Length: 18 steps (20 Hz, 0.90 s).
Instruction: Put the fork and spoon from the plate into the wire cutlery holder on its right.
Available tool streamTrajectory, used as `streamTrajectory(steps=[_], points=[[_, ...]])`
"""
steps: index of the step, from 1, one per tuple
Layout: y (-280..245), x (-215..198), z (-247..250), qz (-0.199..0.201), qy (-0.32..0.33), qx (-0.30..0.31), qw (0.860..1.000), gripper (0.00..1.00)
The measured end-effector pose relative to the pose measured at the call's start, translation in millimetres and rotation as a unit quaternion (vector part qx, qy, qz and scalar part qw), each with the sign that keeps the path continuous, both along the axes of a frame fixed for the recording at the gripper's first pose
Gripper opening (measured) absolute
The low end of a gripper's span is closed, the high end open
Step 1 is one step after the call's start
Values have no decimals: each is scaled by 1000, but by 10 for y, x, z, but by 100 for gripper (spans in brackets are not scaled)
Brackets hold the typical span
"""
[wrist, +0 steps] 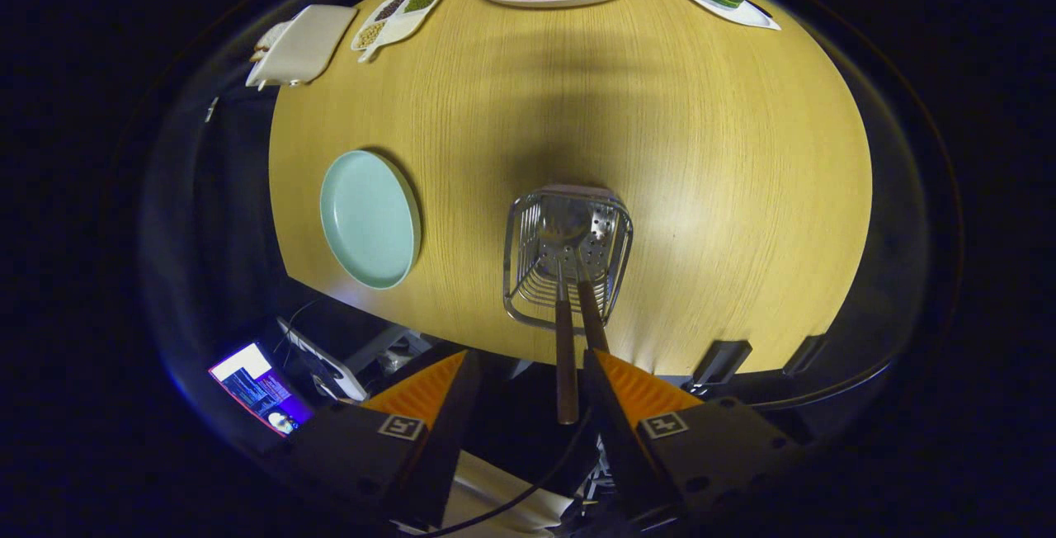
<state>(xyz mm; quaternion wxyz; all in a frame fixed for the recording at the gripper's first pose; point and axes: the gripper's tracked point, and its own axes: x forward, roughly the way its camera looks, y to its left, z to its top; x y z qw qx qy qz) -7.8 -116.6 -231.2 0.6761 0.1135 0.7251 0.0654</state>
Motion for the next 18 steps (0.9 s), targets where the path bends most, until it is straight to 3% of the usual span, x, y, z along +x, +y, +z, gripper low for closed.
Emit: streamTrajectory(steps=[2, 8, 15, 18], points=[[-74, 65, 121, -3, -30, -6, 1000, 100], [-122, 329, 700, -42, -180, -2, 983, 99], [-26, 373, 1695, -72, -369, 10, 926, 99], [-98, 300, 2169, -76, -449, -2, 890, 100]])
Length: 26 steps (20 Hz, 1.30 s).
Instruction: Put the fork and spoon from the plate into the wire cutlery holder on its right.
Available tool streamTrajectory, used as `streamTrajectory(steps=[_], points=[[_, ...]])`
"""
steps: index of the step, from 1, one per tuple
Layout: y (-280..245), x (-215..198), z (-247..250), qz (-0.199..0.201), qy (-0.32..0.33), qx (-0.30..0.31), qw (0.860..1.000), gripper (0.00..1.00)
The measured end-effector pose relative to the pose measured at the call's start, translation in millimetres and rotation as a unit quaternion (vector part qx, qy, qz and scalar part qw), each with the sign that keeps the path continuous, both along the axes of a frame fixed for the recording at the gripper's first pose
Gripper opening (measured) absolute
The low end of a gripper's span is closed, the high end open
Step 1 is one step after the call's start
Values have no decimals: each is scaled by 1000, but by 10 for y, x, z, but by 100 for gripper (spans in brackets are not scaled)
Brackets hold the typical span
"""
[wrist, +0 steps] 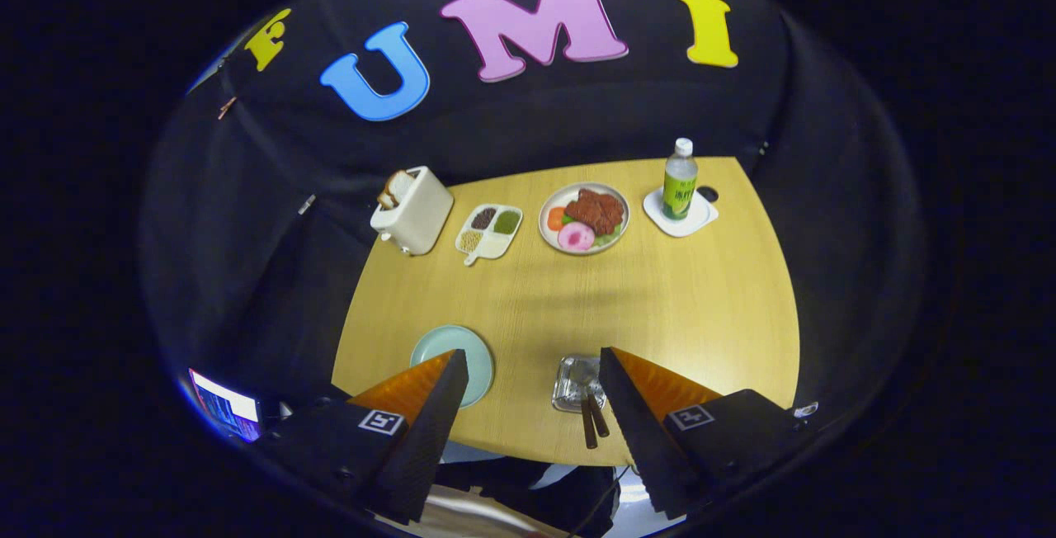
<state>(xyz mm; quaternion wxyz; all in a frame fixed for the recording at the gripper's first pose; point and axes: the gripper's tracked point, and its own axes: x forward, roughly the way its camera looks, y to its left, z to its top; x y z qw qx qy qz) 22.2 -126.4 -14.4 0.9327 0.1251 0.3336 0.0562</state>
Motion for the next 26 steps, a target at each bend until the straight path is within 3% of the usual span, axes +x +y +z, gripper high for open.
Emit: streamTrajectory(steps=[5, 11, 14, 21, 26], points=[[-57, -226, 689, -41, -149, -33, 987, 99], [-56, -643, 980, -79, -287, -88, 951, 99], [-148, -760, 807, -94, -311, -114, 939, 99], [-170, -892, 416, -48, -315, -109, 942, 99], [-261, -844, 354, -40, -324, -106, 939, 99]])
